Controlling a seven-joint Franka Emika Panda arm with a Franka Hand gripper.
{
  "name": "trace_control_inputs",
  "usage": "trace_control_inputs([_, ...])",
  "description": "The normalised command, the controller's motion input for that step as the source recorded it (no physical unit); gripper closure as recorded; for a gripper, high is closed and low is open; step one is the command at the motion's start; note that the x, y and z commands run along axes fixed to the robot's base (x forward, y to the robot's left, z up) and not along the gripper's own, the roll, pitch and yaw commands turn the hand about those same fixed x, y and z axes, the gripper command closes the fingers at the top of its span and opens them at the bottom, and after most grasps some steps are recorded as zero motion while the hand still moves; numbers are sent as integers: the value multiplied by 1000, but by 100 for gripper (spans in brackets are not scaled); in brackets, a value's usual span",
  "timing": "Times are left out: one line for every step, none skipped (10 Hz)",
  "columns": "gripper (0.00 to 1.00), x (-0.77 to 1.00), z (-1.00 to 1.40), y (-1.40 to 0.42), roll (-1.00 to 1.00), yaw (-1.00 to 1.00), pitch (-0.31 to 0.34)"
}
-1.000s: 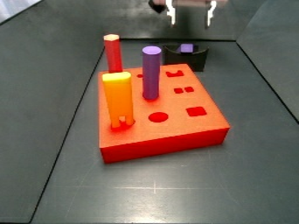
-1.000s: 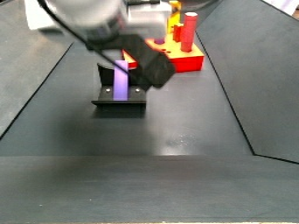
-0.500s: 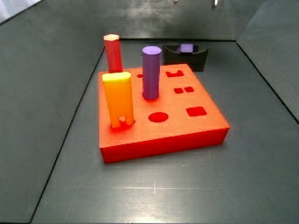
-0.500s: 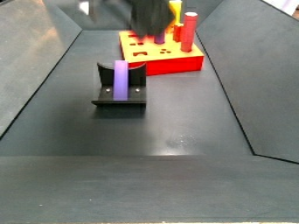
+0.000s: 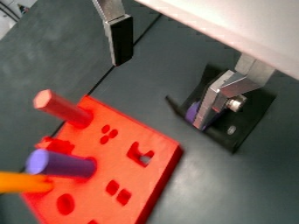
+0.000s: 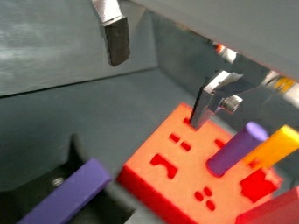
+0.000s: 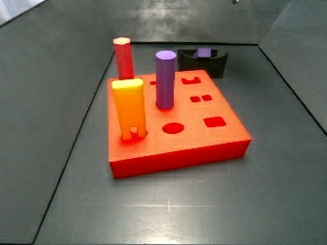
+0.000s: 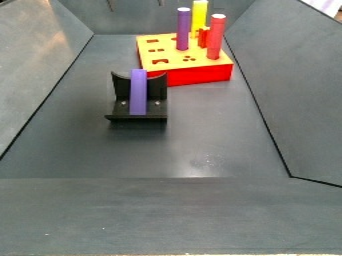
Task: Pick up the rectangle object. Move up. Place the rectangle object on the fixture. Regrasp the rectangle object. Move to above the board. Insert the rectangle object.
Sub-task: Regrasp the rectangle object.
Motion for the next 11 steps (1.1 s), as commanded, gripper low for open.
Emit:
trace_control_inputs([0, -36, 7, -12, 1000, 18, -1])
trace_control_inputs([0, -45, 11, -16, 1000, 19, -7])
trace_control_inputs([0, -48, 3, -20, 1000, 19, -13])
trace_control_inputs([0, -47, 5, -20, 1000, 20, -20])
trace_control_inputs([0, -50, 10, -20, 1000, 21, -27])
trace_control_inputs([0, -44, 8, -20, 1000, 22, -36])
trace_control_inputs([0, -39, 3, -18, 1000, 23, -42])
trace_control_inputs([0, -39, 3, -17, 1000, 24, -46])
trace_control_inputs([0, -36, 8, -15, 1000, 24, -48])
trace_control_inputs([0, -31, 14, -15, 1000, 25, -46])
trace_control_inputs([0, -15, 14, -18, 1000, 25, -44])
